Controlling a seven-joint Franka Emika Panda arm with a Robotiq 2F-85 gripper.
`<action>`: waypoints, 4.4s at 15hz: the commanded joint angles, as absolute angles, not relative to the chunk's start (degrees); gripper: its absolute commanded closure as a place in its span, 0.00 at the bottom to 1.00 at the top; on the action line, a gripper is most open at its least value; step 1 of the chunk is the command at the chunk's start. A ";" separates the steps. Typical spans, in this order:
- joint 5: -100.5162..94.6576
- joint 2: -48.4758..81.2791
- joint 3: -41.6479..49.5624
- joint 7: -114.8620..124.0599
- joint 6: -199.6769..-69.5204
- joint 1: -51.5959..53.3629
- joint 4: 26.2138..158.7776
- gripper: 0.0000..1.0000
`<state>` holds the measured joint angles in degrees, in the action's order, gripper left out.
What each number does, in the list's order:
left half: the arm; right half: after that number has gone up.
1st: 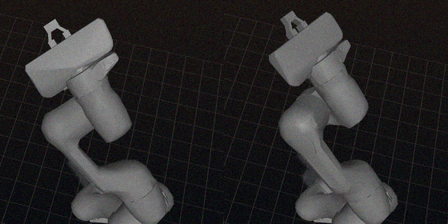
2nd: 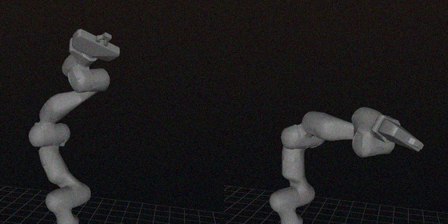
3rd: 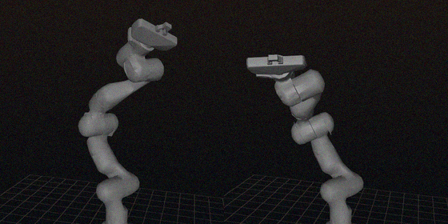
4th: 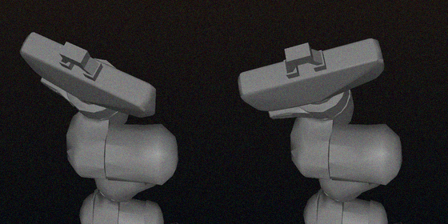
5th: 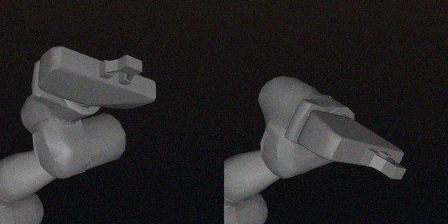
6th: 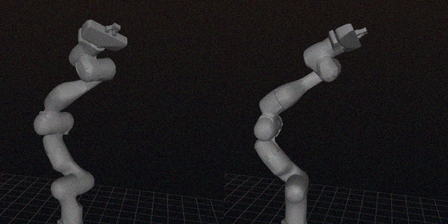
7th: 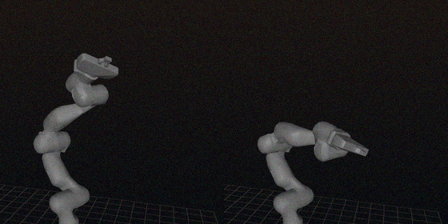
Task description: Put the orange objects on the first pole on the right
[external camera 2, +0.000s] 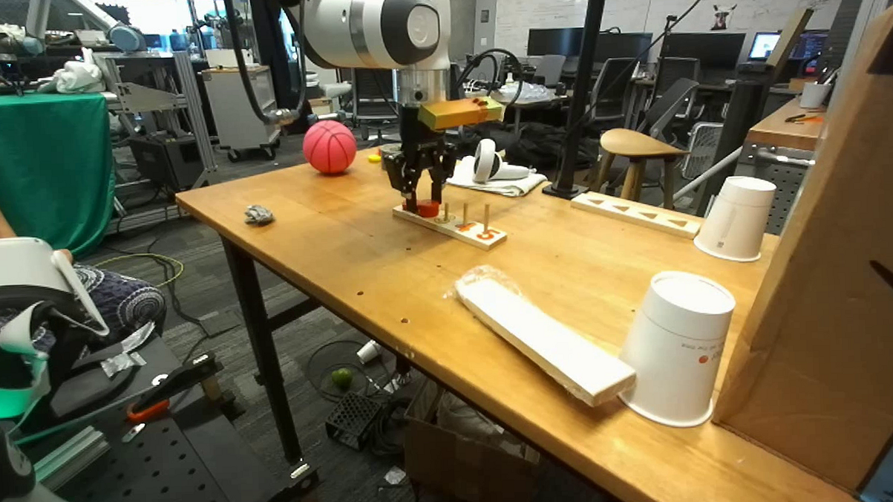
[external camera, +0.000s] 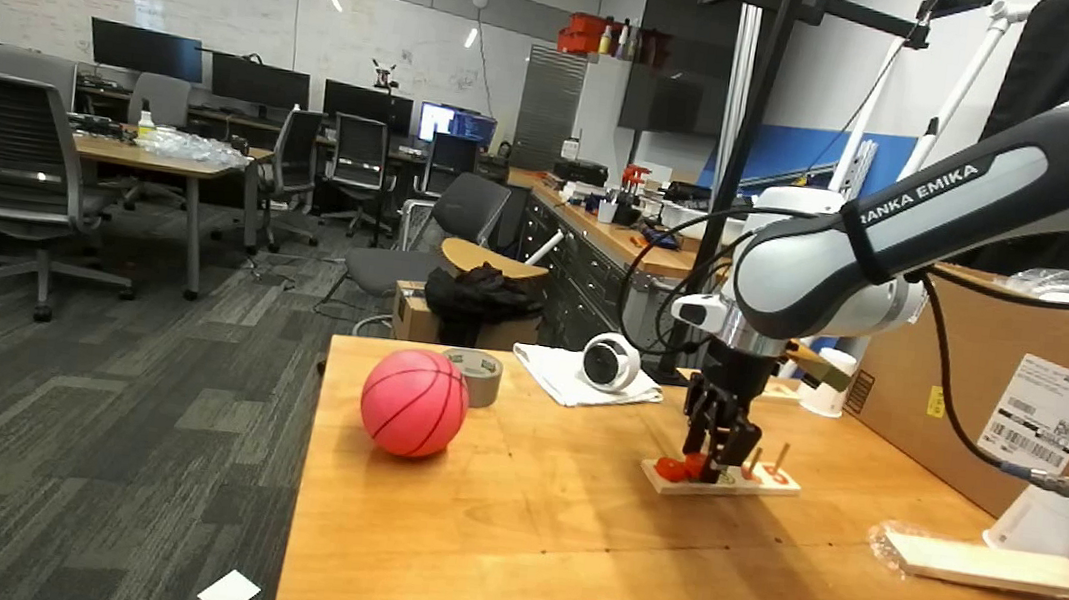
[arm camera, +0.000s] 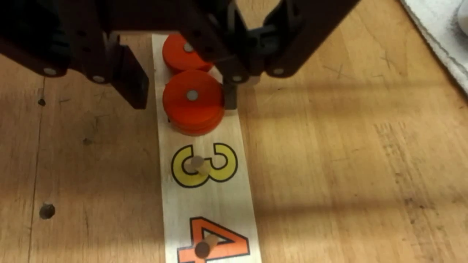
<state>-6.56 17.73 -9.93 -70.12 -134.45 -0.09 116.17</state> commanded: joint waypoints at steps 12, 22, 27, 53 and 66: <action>-16.01 10.55 -7.23 -61.87 -135.03 2.23 117.79 0.83; -21.16 5.44 -3.07 -54.45 -132.49 1.12 119.59 0.83; -18.58 6.84 -2.48 -52.31 -131.72 0.63 119.45 0.83; -12.14 14.61 -1.73 -51.99 -130.84 -2.37 112.98 0.83; -12.91 15.06 -1.15 -50.34 -130.15 -2.91 112.46 0.83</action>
